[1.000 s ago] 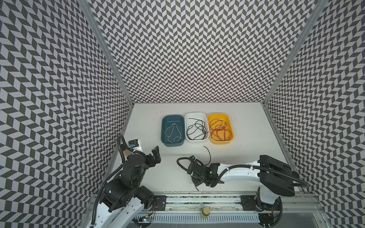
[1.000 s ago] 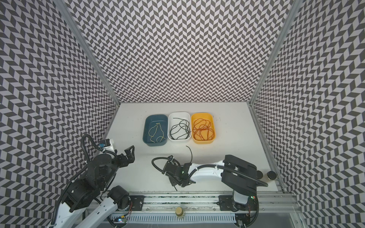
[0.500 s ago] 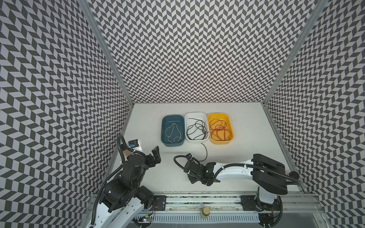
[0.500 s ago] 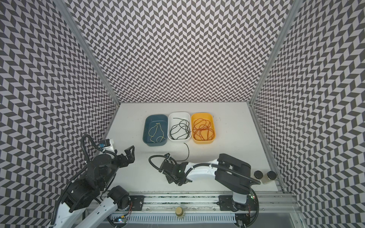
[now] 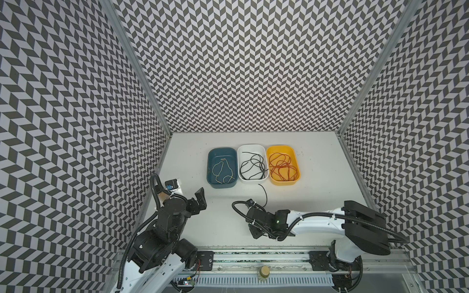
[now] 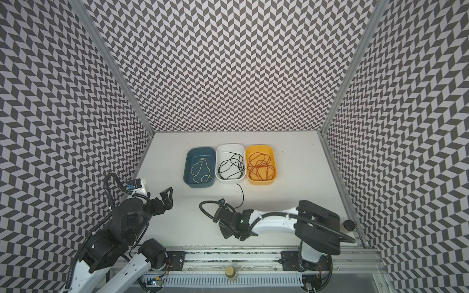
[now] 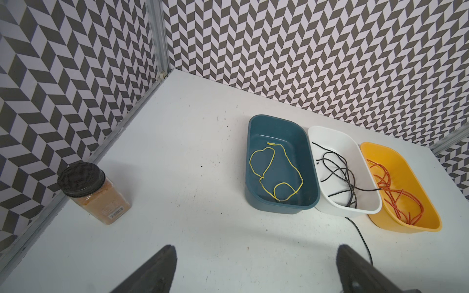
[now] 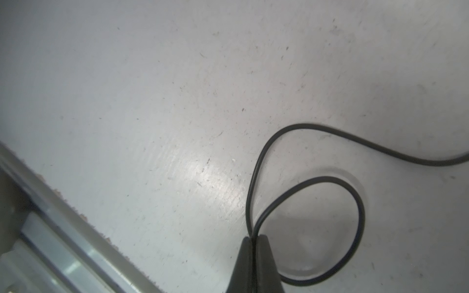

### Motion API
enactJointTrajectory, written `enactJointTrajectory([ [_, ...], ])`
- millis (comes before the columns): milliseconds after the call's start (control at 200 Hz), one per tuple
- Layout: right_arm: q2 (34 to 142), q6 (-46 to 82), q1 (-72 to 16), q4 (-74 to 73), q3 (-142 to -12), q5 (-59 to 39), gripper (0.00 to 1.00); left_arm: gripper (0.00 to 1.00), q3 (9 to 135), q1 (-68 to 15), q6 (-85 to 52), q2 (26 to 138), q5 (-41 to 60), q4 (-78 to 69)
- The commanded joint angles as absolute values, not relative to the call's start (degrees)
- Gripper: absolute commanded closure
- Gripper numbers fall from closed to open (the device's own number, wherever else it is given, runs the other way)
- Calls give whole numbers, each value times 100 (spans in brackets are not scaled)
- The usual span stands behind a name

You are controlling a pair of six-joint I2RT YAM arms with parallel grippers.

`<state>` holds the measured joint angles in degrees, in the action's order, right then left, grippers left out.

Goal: Untangle the cables
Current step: 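Close the right gripper on the black wire, then lift the black wire and carry it over the white bin with the right gripper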

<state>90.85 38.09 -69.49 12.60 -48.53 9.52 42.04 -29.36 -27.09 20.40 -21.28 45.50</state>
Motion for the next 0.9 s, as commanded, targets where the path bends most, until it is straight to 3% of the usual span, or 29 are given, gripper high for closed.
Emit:
enactJointTrajectory([
  [0, 8534, 3744, -6961, 1277, -4773, 962, 100, 0, 4189, -2971, -2804, 1978, -2293, 4658],
  [431, 6854, 2957, -6920, 1836, -4984, 1801, 100, 0, 4191, -2988, -2812, 1986, -2312, 4667],
  [606, 6383, 2285, -6757, 2569, -5952, 1960, 100, 0, 4192, -2997, -2821, 1953, -2317, 4668],
  [896, 6692, 1489, -6672, 3420, -7789, 2161, 100, 0, 4189, -3006, -2821, 1986, -2321, 4672],
])
